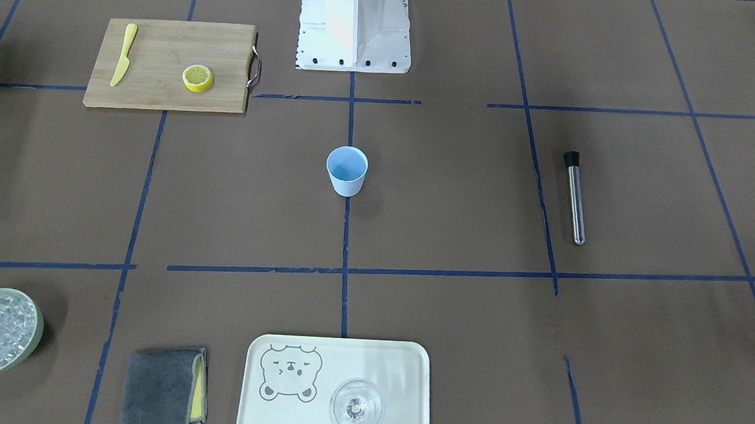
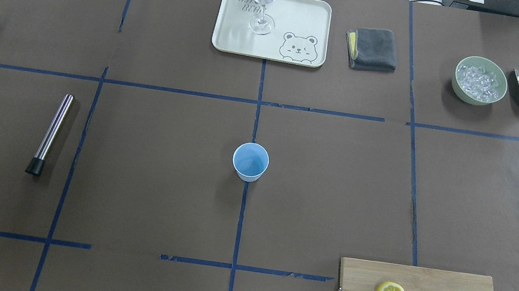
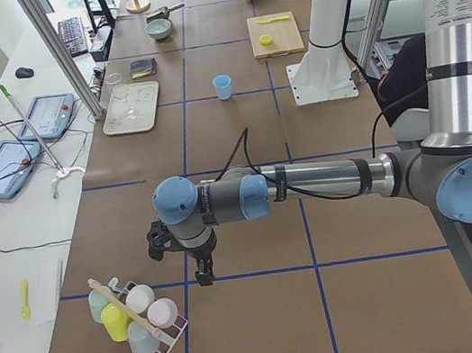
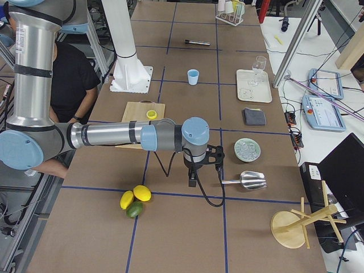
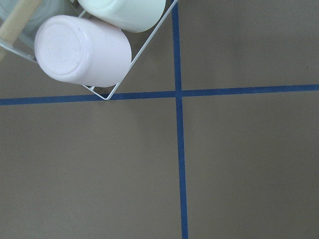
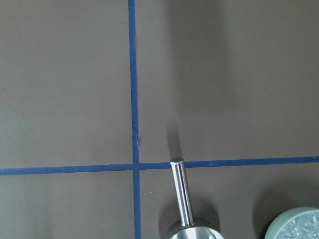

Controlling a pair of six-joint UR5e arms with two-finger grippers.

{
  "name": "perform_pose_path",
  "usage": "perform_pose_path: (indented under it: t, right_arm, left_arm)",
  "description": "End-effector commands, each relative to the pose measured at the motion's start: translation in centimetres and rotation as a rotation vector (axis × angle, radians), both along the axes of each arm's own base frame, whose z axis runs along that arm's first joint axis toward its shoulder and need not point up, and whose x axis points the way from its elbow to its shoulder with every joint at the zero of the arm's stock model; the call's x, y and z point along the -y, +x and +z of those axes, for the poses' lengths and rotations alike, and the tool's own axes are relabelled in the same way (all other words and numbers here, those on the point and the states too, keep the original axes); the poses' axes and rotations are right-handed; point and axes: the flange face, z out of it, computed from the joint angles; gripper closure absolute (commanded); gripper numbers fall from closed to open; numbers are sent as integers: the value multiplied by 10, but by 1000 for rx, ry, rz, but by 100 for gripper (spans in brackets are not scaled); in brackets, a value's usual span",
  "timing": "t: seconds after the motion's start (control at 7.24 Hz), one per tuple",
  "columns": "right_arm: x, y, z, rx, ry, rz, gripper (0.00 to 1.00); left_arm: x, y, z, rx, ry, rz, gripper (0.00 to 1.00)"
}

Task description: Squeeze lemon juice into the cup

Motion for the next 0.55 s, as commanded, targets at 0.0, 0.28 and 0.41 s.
perform_pose_path:
  t: [0.0, 0.28, 0.41]
  right_arm:
    - [2, 0, -2, 2, -1, 6, 0]
    - [7, -1, -10, 7, 13, 5, 0]
    - [32, -12, -37, -7, 64, -16, 0]
  left_arm:
    - [1, 0, -1, 2, 13, 0, 0]
    - [1, 0, -1, 2, 19, 0, 0]
    - [1, 0, -2, 2, 21, 0, 0]
